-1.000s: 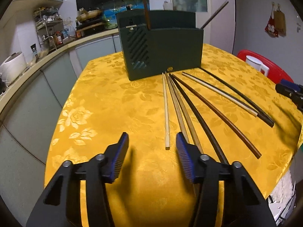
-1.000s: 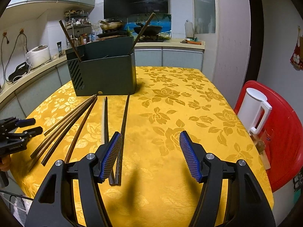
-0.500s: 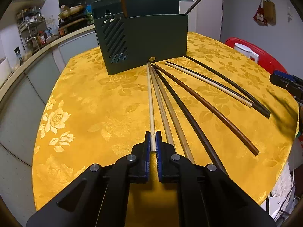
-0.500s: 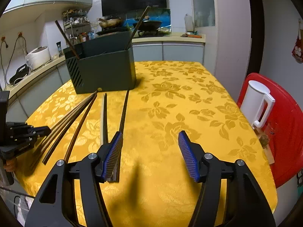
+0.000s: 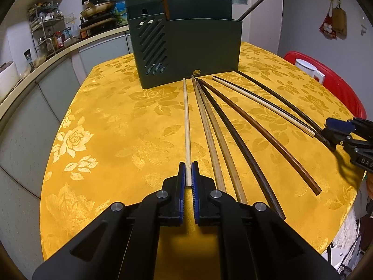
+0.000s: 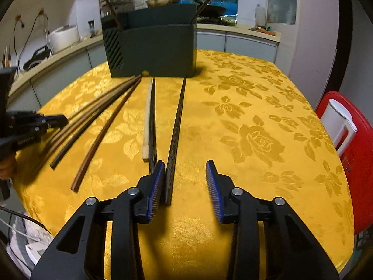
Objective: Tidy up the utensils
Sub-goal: 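Close the left tool on a light wooden chopstick while the right tool grasps a dark chopstick, then lift both held chopsticks and carry them over the green holder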
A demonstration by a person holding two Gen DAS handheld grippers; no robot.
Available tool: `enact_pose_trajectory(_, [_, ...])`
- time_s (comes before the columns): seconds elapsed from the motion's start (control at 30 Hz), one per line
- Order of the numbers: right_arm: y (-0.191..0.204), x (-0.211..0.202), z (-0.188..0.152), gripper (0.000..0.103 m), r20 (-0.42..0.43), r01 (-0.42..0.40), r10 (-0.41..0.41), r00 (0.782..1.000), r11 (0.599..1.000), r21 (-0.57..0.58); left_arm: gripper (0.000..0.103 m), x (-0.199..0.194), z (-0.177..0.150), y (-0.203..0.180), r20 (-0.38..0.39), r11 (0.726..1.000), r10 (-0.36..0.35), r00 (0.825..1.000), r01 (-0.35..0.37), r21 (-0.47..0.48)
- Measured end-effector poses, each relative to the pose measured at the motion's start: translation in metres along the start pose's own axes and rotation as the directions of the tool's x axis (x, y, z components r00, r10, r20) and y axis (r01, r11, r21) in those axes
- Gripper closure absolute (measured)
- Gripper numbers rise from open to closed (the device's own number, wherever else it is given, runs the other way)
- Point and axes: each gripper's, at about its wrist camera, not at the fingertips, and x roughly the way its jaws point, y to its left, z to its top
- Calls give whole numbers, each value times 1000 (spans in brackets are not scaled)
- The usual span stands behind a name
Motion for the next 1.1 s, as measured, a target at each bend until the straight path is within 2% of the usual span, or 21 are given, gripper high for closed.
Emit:
enact_pose_trajectory(0.17, [-7, 0, 0, 73, 2, 43, -43, 999, 999, 4, 98, -1, 0, 0, 2, 1000, 6, 1000, -6, 0])
enact_pose_trajectory(0.43, [-11, -2, -2, 79, -7, -41, 42, 999, 998, 42, 98, -2, -2, -1, 4, 1000, 4, 1000, -4, 8])
enact_pose_trajectory(0.6, [-2, -3, -5, 94, 7, -23, 23, 1000, 1000, 1, 98, -3, -4, -6, 11, 999, 28, 1000, -29, 27])
enact_pose_trajectory(0.83, [1, -4, -4, 95, 1, -23, 23, 1000, 1000, 8, 98, -4, -3, -5, 10, 999, 42, 999, -43, 24])
enact_pose_trajectory(0.9, [-1, -10, -1, 95, 17, -21, 21, 1000, 1000, 20, 98, -11, -1, -4, 27, 998, 57, 998, -58, 20])
enact_pose_trajectory(1.1, [-10, -48, 16, 95, 139, -26, 20, 990, 999, 42, 98, -48, 13, 3, 129, 997, 80, 988, -80, -1])
